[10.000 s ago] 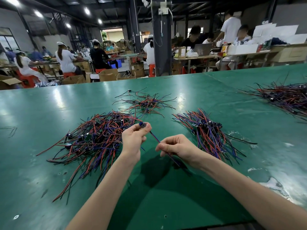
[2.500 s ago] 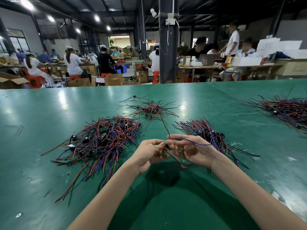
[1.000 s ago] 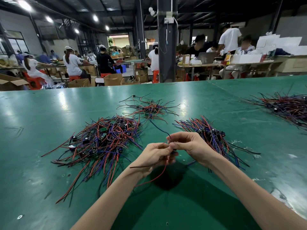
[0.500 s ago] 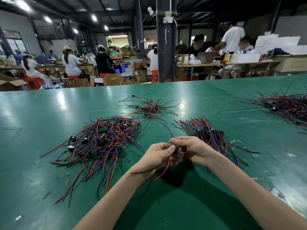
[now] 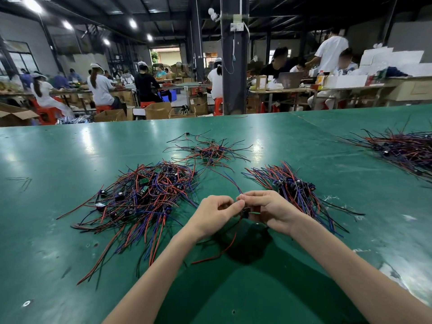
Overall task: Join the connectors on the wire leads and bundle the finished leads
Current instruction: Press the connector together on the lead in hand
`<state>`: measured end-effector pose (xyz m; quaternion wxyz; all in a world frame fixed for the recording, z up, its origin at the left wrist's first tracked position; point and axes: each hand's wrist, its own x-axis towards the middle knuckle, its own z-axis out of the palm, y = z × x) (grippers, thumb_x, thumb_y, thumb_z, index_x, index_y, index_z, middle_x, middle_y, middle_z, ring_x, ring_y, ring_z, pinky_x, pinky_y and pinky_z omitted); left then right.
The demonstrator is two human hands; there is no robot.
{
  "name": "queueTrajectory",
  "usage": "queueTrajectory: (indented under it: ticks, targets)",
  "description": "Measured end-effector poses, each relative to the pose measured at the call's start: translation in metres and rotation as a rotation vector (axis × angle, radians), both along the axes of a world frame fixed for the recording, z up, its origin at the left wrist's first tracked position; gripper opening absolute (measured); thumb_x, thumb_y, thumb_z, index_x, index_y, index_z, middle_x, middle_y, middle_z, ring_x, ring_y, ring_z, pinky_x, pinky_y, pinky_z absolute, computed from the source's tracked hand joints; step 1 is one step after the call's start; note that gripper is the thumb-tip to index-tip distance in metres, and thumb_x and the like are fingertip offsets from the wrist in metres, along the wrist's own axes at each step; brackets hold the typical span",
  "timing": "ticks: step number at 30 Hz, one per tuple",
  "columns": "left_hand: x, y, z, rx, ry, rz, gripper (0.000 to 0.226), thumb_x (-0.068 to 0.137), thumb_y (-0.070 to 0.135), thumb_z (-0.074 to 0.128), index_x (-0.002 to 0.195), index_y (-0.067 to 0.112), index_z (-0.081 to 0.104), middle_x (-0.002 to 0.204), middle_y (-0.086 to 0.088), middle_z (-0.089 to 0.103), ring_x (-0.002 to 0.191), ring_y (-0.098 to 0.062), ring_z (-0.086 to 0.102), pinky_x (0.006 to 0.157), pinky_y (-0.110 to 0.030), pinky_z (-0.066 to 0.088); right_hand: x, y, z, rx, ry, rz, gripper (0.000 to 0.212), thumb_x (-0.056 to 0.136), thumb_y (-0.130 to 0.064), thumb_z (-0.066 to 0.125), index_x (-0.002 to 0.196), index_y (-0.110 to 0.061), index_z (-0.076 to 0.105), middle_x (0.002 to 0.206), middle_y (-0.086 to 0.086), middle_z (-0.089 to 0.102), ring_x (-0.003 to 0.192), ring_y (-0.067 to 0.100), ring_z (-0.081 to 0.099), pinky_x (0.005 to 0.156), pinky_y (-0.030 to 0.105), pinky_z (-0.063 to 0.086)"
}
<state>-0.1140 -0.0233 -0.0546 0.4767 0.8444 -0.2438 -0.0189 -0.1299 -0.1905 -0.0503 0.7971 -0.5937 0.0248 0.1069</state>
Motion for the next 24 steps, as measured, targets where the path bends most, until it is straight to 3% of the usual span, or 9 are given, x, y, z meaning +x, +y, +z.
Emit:
queueTrajectory:
  ticks: [3, 7, 9, 16, 20, 24]
  targets:
    - [0.0017, -0.0026, 0.0001, -0.107, 0.069, 0.072, 0.024, 0.093, 0.03, 0.058, 0.087, 0.008, 0.067, 0.081, -0.013, 0.065, 0.066, -0.014, 0.053, 0.064, -0.029, 0.046, -0.001, -0.0002, -0.0004, -0.052, -0.015, 0.047, 0.007, 0.08, -0.007, 0.066, 0.083, -0.003, 0.07, 0.07, 0.003, 0.068, 0.058, 0.009, 0.061, 0.058, 0.026, 0.057]
    - [0.0022, -0.0035, -0.0023, -0.293, 0.254, 0.048, 0.014, 0.094, 0.022, 0.058, 0.09, 0.017, 0.069, 0.073, 0.009, 0.065, 0.061, -0.001, 0.054, 0.055, -0.015, 0.044, -0.0039, 0.0023, -0.0021, -0.13, -0.012, 0.115, 0.018, 0.069, -0.017, 0.073, 0.085, -0.007, 0.072, 0.078, 0.002, 0.067, 0.064, 0.01, 0.058, 0.057, 0.025, 0.055]
    - [0.0014, -0.0032, -0.003, -0.374, 0.313, 0.052, 0.011, 0.092, 0.021, 0.06, 0.089, 0.02, 0.071, 0.07, 0.012, 0.066, 0.061, 0.002, 0.056, 0.056, -0.013, 0.043, -0.0053, 0.0033, -0.0018, -0.138, -0.014, 0.136, 0.018, 0.069, -0.018, 0.073, 0.084, -0.008, 0.072, 0.08, 0.003, 0.067, 0.064, 0.01, 0.059, 0.058, 0.025, 0.055]
    - [0.0029, -0.005, -0.0019, -0.496, 0.318, 0.138, 0.006, 0.085, 0.017, 0.068, 0.079, 0.016, 0.068, 0.066, 0.006, 0.066, 0.059, -0.003, 0.058, 0.058, -0.016, 0.041, -0.0071, 0.0042, 0.0021, -0.158, 0.015, 0.18, 0.015, 0.082, -0.021, 0.067, 0.085, -0.008, 0.074, 0.082, 0.005, 0.07, 0.067, 0.009, 0.065, 0.06, 0.026, 0.056]
    - [0.0034, -0.0054, -0.0027, -0.552, 0.318, 0.119, 0.007, 0.084, 0.014, 0.069, 0.077, 0.013, 0.069, 0.072, -0.001, 0.069, 0.072, -0.017, 0.055, 0.071, -0.03, 0.044, -0.0083, 0.0074, 0.001, -0.185, 0.001, 0.214, 0.017, 0.086, -0.022, 0.064, 0.078, -0.011, 0.075, 0.081, 0.001, 0.071, 0.069, 0.007, 0.065, 0.063, 0.025, 0.056]
    - [0.0032, -0.0046, -0.0036, -0.548, 0.258, 0.131, 0.011, 0.083, 0.013, 0.07, 0.073, 0.011, 0.069, 0.062, 0.003, 0.067, 0.053, -0.006, 0.048, 0.053, -0.016, 0.04, -0.0085, 0.0084, 0.0018, -0.226, -0.036, 0.197, 0.017, 0.086, -0.019, 0.065, 0.077, -0.01, 0.075, 0.08, 0.005, 0.071, 0.067, 0.011, 0.065, 0.062, 0.028, 0.055]
